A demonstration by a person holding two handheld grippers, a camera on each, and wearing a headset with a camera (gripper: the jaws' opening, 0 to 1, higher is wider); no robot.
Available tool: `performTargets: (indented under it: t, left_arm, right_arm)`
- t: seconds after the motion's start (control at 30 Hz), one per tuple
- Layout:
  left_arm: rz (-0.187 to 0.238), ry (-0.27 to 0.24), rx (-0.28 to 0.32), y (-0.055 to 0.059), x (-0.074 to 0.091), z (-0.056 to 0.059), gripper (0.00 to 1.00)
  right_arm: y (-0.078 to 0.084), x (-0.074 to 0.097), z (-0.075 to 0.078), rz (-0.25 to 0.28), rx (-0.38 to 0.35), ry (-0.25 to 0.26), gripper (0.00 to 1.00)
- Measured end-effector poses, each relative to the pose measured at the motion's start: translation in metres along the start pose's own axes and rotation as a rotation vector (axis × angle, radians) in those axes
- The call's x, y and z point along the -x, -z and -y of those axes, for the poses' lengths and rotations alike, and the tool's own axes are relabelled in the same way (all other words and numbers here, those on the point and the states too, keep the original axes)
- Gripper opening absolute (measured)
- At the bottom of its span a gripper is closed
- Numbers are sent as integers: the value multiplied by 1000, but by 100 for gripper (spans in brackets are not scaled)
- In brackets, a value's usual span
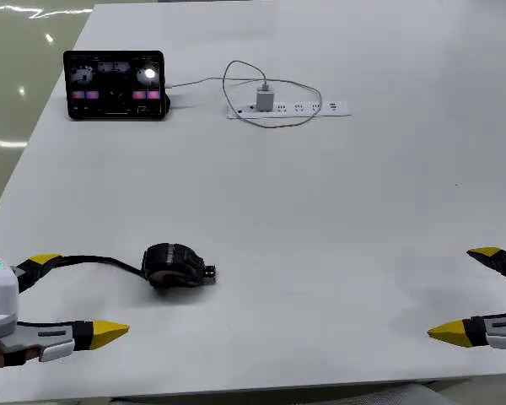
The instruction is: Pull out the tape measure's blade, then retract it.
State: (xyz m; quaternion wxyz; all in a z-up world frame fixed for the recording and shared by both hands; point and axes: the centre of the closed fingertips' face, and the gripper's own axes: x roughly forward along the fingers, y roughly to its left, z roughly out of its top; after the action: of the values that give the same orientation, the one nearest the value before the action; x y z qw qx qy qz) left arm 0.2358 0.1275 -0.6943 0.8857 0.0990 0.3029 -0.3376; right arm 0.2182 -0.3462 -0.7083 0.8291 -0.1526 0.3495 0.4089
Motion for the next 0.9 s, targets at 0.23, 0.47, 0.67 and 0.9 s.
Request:
performTargets:
  t: [0.23, 0.47, 0.67, 0.9]
  left_arm:
    - [-3, -2, -4, 0, 1, -2, 99]
    - [-3, -6, -13, -2, 1, -5, 99]
    - [3, 2, -11, -5, -3, -1, 99]
    - [1, 11, -16, -5, -5, 2, 99]
  right_arm:
    - [-1, 0, 0, 8, 10, -9, 99]
    - [-5, -1, -1, 16, 18, -14, 99]
    - [-7, -1, -4, 20, 20, -20, 99]
    - [-8, -2, -5, 17, 21, -26, 99]
